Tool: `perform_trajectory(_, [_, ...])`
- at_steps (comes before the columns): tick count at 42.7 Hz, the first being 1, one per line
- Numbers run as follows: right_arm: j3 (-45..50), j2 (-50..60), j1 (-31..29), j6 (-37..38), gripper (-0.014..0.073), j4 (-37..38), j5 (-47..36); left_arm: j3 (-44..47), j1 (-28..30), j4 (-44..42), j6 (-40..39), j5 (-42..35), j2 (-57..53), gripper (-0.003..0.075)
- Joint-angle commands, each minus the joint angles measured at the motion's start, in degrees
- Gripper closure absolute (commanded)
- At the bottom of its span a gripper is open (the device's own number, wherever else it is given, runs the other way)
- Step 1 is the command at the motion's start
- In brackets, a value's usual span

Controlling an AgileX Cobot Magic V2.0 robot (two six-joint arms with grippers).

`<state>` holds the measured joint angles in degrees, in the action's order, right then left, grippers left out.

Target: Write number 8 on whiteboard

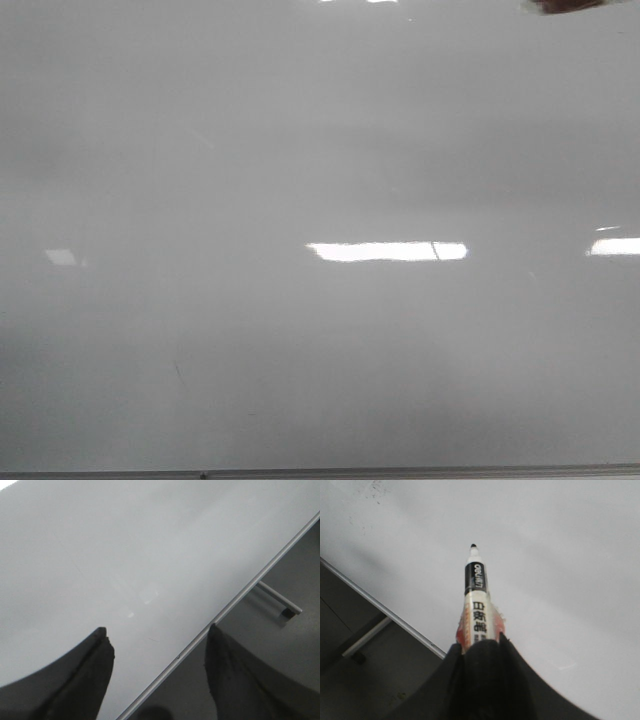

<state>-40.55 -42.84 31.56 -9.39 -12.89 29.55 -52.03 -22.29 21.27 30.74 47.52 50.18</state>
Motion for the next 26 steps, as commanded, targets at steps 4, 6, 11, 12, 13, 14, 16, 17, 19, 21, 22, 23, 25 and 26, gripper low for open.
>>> perform_trajectory(4, [-6.77, -7.26, -4.24, 3.87, 0.0652, 6.87, -2.20, -1.42, 0.19, 2.01, -0.54, -3.79, 0.54, 0.0315])
perform_trajectory(6, [-8.44, -9.15, -6.45, 5.18, 0.0652, 7.81, -2.34, -1.42, 0.19, 2.01, -0.54, -3.79, 0.54, 0.0315])
perform_trajectory(11, [-11.18, -13.62, -6.94, 3.70, 0.0652, 7.75, -2.61, -1.42, 0.19, 2.01, -0.54, -3.91, 0.54, 0.0315])
perform_trajectory(12, [-11.54, -14.39, -6.89, 3.43, 0.0652, 7.80, -3.34, -1.42, 0.19, 2.01, -0.54, -3.91, 0.54, 0.0315])
perform_trajectory(13, [-11.87, -15.35, -6.89, 3.41, 0.0652, 7.80, -4.01, -1.42, 0.19, 2.01, -0.54, -3.91, 0.54, 0.0315])
perform_trajectory(14, [-12.02, -16.04, -6.89, 3.41, 0.0652, 7.80, -4.93, -1.42, 0.19, 2.01, -0.54, -3.91, 0.54, 0.0315])
perform_trajectory(16, [-12.68, -17.53, -6.89, 3.41, 0.0652, 7.80, -6.97, -1.42, 0.19, 2.01, -0.54, -3.91, 0.54, 0.0315])
perform_trajectory(17, [-12.97, -18.35, -6.89, 3.41, 0.0652, 7.80, -8.00, -1.42, 0.19, 2.01, -0.54, -3.91, 0.54, 0.0315])
perform_trajectory(19, [-13.75, -19.63, -6.89, 3.41, 0.0652, 7.80, -9.22, -1.42, 0.19, 2.01, -0.54, -3.91, 0.54, 0.0315])
perform_trajectory(21, [-14.66, -21.17, -6.89, 3.41, 0.0652, 7.80, -10.15, -1.42, 0.19, 2.01, -0.54, -3.91, 0.54, 0.0316])
perform_trajectory(22, [-15.20, -22.04, -6.89, 3.41, 0.0652, 7.86, -10.70, -1.42, 0.19, 2.01, -0.54, -3.91, 0.54, 0.0315])
perform_trajectory(23, [-15.72, -22.82, -6.89, 3.41, 0.0652, 7.85, -11.13, -1.42, 0.19, 2.01, -0.54, -3.91, 0.54, 0.0315])
perform_trajectory(25, [-16.59, -24.08, -6.89, 3.41, 0.0652, 7.85, -11.87, -1.42, 0.19, 2.01, -0.54, -3.91, 0.54, 0.0315])
perform_trajectory(26, [-17.01, -24.73, -6.89, 3.41, 0.0652, 7.85, -12.17, -1.42, 0.19, 2.01, -0.54, -3.91, 0.54, 0.0315])
